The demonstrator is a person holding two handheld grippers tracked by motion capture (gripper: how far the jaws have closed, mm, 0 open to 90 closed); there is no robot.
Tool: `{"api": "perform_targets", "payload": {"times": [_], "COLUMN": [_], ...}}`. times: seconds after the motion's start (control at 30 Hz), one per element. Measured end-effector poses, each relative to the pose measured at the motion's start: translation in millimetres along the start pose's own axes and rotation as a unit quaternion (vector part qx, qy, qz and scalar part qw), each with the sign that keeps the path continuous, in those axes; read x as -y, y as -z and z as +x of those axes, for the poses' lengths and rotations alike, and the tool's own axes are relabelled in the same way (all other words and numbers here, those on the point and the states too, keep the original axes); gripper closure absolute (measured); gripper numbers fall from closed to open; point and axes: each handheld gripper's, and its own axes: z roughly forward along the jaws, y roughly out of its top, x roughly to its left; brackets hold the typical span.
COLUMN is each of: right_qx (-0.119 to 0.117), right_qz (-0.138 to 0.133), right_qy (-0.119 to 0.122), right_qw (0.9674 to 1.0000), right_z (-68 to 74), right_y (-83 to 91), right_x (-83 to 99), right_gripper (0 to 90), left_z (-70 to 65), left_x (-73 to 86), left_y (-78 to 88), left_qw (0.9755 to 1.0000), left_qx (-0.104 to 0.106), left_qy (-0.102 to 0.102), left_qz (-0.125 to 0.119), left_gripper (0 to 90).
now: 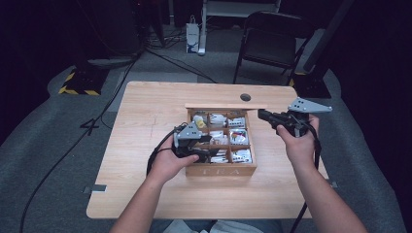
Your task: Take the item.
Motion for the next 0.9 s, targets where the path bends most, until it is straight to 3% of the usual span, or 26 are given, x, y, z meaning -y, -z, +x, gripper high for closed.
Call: {"api": "perform_targets", "payload": {"times": [0.1, 0.3, 0.57, 0.77, 0.9], "right_qx": [0.0, -0.001, -0.004, -0.005, -0.004], "right_qz": [0.0, 0.002, 0.001, 0.0, 0.001], "right_qy": [0.0, -0.001, -0.004, -0.005, -0.004], "right_qw": [1.0, 1.0, 1.0, 1.0, 1.0], "right_z": [-0.2, -0.3, -0.4, -0.3, -0.3], "right_y": [-0.1, 0.1, 0.3, 0.3, 0.3], "right_x": [-0.2, -0.3, 0.4, 0.6, 0.4], "right_gripper": [90.0, 90.0, 90.0, 90.0, 90.0], "left_z": [-0.9, 0.1, -1.3, -3.5, -3.7], "left_x": [-1.5, -1.4, 0.2, 1.3, 2.2], "left_y": [-8.9, -24.3, -36.1, -36.9, -39.8], "left_qw": [0.9999, 0.9994, 0.9961, 0.9941, 0.9925], "left_qx": [0.011, 0.003, -0.006, -0.007, -0.013], "left_qy": [0.003, 0.012, -0.006, -0.009, -0.017], "left_qz": [0.003, 0.032, 0.087, 0.107, 0.12], "left_gripper": [45.7, 50.9, 64.9, 75.9, 76.5]}}
